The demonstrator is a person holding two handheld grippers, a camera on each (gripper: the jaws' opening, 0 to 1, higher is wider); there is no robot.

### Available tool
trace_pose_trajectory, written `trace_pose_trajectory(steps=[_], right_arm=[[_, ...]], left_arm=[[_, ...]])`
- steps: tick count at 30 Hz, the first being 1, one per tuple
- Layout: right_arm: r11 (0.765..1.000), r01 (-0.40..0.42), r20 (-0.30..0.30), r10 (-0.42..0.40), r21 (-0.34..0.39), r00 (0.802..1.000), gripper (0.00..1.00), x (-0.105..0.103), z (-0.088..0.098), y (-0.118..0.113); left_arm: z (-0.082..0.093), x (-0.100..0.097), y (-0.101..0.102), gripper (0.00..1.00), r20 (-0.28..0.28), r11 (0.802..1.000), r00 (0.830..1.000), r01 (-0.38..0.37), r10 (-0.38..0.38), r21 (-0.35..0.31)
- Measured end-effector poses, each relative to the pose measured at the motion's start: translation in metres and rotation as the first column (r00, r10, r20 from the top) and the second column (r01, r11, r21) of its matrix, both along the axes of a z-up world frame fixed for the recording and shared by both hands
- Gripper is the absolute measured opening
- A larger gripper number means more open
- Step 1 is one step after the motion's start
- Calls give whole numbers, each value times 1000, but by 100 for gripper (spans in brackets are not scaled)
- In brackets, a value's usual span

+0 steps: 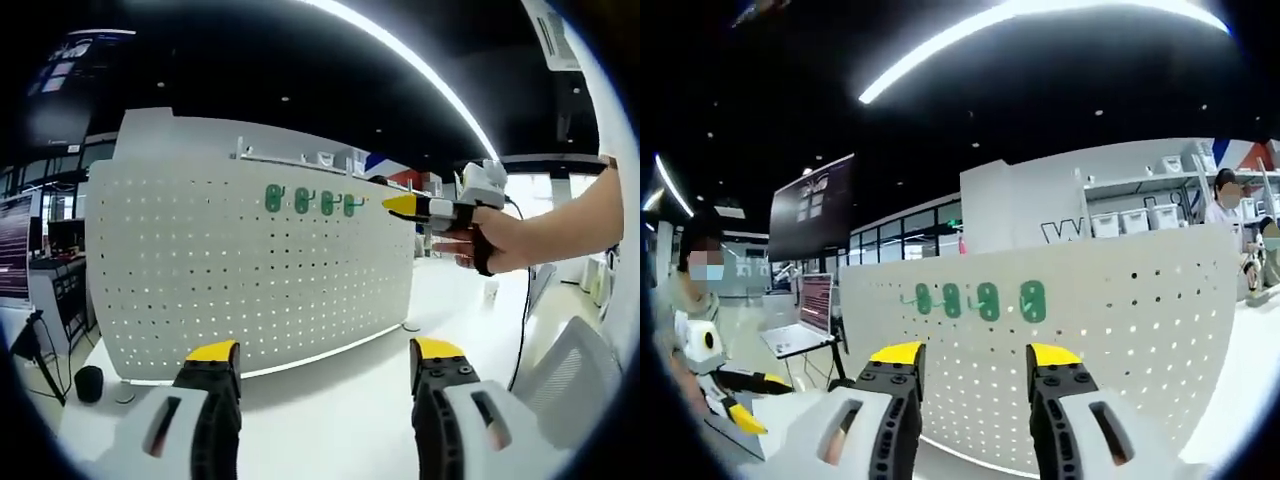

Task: Insert the hook assembly into the mounting plate slot until the hook locks in place.

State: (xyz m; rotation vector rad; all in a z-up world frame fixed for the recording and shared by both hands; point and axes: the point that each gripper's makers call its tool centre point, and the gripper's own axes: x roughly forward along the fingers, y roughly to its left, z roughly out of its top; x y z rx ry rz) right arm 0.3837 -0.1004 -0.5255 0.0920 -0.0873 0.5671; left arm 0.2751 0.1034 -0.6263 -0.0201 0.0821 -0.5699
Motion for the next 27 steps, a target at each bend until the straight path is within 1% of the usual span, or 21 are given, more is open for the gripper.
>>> trace_pose_trajectory(steps=[2, 5, 6, 9, 12, 14, 20, 22, 25, 27], right_arm=[[1000, -21, -8, 21, 9, 1000, 41, -9, -3, 0], [1000, -31, -13, 31, 5, 999, 41, -19, -8, -1], [999, -38, -16, 38, 11, 999, 41, -23, -10, -1], [999, -43, -27, 43, 15, 999, 42, -39, -17, -3], [999, -51, -32, 52, 8, 998, 42, -52, -26, -3], [999, -50, -39, 50, 21, 998, 43, -59, -30, -6], [999, -48, -60, 50, 22, 997, 45, -78, -44, -12], [999, -46, -75, 47, 9, 996, 45, -86, -53, -15], [999, -49, -89, 49, 1, 995, 45, -96, -59, -19], [999, -48, -92, 48, 0, 995, 46, -101, -62, -21]], left_arm=[[2, 0, 1, 72, 3, 1000, 1000, -2, 2, 2], [4, 0, 2, 73, 2, 1000, 1000, 1, -1, -1], [5, -1, 1, 73, 5, 1000, 1000, 6, -6, 7], [9, -3, 1, 74, 21, 1000, 1000, 9, -10, 24], [11, -4, 0, 74, 31, 1000, 999, 15, -16, 24], [12, -6, -1, 75, 32, 999, 999, 23, -23, 22], [11, -9, 0, 77, 30, 999, 999, 27, -28, 22], [10, -10, 1, 78, 30, 999, 999, 28, -28, 32], [11, -12, 4, 79, 39, 999, 999, 24, -25, 24], [8, -15, 9, 79, 34, 1000, 999, 15, -16, 24]])
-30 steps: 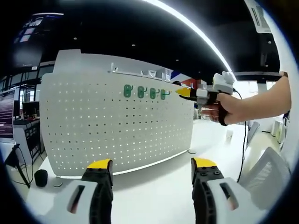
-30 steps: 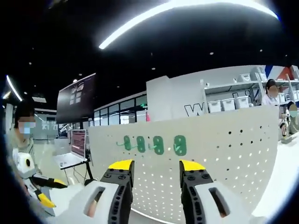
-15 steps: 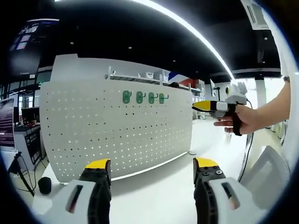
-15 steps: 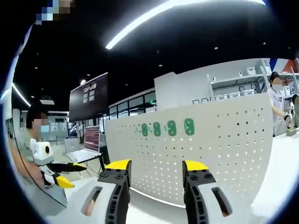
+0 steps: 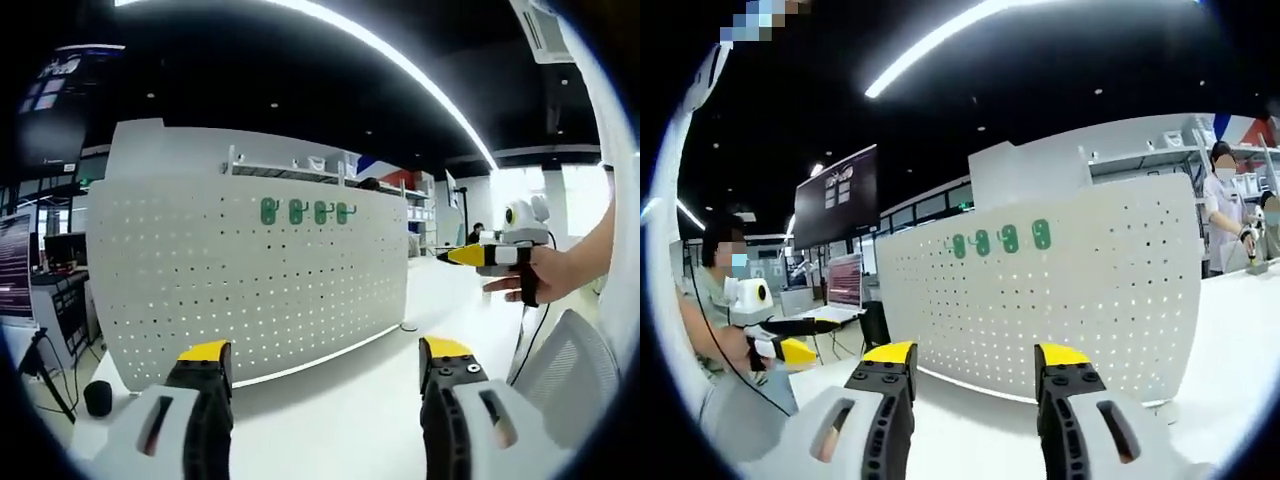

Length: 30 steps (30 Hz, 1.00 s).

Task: Insert the hook assembly into the mounting plate slot until the hook locks in place.

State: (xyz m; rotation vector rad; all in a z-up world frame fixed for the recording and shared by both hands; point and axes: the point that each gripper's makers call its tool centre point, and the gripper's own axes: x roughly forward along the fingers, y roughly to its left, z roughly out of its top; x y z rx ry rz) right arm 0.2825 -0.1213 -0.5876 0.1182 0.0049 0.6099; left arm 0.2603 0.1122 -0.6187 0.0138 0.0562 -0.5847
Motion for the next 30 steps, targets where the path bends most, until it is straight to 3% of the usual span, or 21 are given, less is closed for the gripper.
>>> trace_pose_trajectory(steps=[13, 21, 25, 28, 30], right_arm=[[1000, -10, -36, 10, -14, 999, 48, -29, -21, -5], [1000, -10, -57, 10, -6, 998, 48, -32, -26, -6], [1000, -10, -48, 10, -9, 999, 49, -34, -25, -5], [1000, -1, -58, 1, -6, 998, 49, -33, -29, -8], [1000, 1, -51, -1, -4, 999, 50, -33, -27, -7]], left_arm=[[6, -3, 6, 81, 7, 1000, 1000, -7, 7, -1], [4, -5, 13, 80, 2, 1000, 1000, -19, 19, 3], [4, -10, 13, 80, 9, 999, 1000, 6, -7, 43], [6, -8, 19, 80, 1, 1000, 1000, -20, 20, 0], [2, -7, 21, 80, -2, 1000, 1000, -27, 27, 6]])
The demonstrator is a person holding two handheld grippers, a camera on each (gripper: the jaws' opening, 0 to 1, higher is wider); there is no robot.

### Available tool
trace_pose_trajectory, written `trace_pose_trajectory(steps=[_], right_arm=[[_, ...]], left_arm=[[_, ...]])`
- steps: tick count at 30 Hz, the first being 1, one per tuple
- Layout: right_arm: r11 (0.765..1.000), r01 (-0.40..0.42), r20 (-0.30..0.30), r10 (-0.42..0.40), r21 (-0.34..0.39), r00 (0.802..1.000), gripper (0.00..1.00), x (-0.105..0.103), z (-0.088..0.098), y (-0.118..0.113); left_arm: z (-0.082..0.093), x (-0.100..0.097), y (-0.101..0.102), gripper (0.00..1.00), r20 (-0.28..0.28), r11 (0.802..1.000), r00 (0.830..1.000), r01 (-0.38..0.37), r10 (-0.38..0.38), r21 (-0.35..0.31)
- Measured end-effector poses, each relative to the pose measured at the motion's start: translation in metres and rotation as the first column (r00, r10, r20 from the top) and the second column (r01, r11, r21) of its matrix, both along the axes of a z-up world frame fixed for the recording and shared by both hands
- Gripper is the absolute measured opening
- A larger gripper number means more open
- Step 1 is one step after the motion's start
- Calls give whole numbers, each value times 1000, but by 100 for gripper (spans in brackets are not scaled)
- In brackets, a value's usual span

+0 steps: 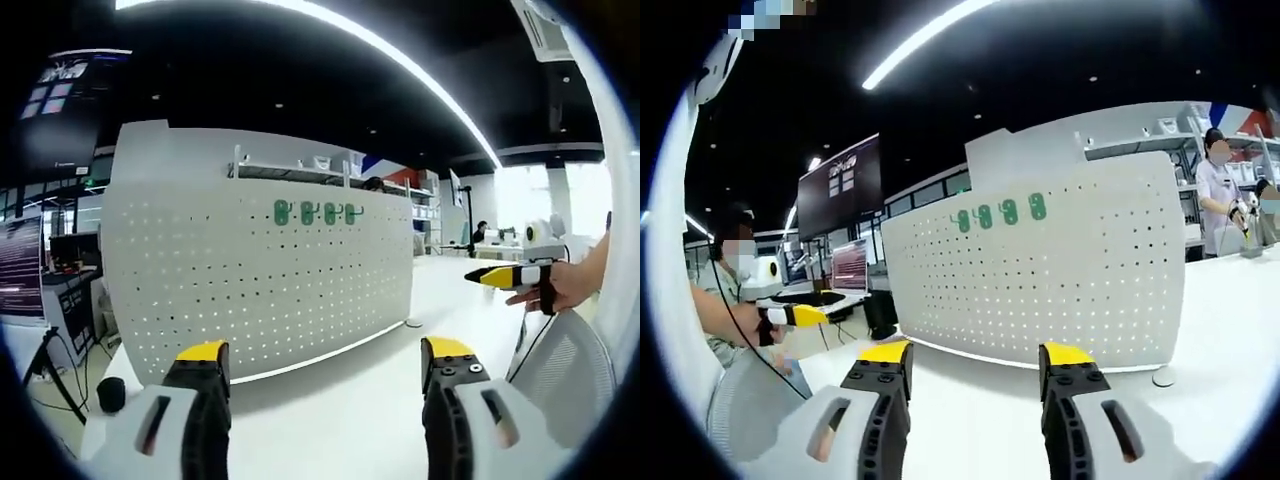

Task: Insert the hook assembly into the mounting plate slot until the hook locks in place.

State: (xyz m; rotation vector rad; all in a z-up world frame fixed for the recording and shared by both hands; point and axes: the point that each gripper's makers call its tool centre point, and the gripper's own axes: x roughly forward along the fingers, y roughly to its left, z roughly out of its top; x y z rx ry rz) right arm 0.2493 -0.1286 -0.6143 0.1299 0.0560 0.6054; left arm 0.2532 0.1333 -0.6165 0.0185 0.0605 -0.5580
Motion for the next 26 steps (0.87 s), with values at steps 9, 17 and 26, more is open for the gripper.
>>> trace_pose_trajectory(steps=[9, 17, 26], right_arm=[[1000, -2, -6, 2, -6, 1000, 50, -2, -4, 1], [1000, -20, -19, 19, -18, 1000, 49, -1, -8, 4], [999, -34, -25, 33, -24, 999, 49, -3, -10, 7]], left_arm=[[-10, -4, -8, 80, -12, 999, 1000, 29, -29, 38], [-8, -3, -4, 80, -13, 1000, 1000, 15, -14, 22], [-9, -4, -4, 79, -14, 1000, 1000, 17, -16, 26]])
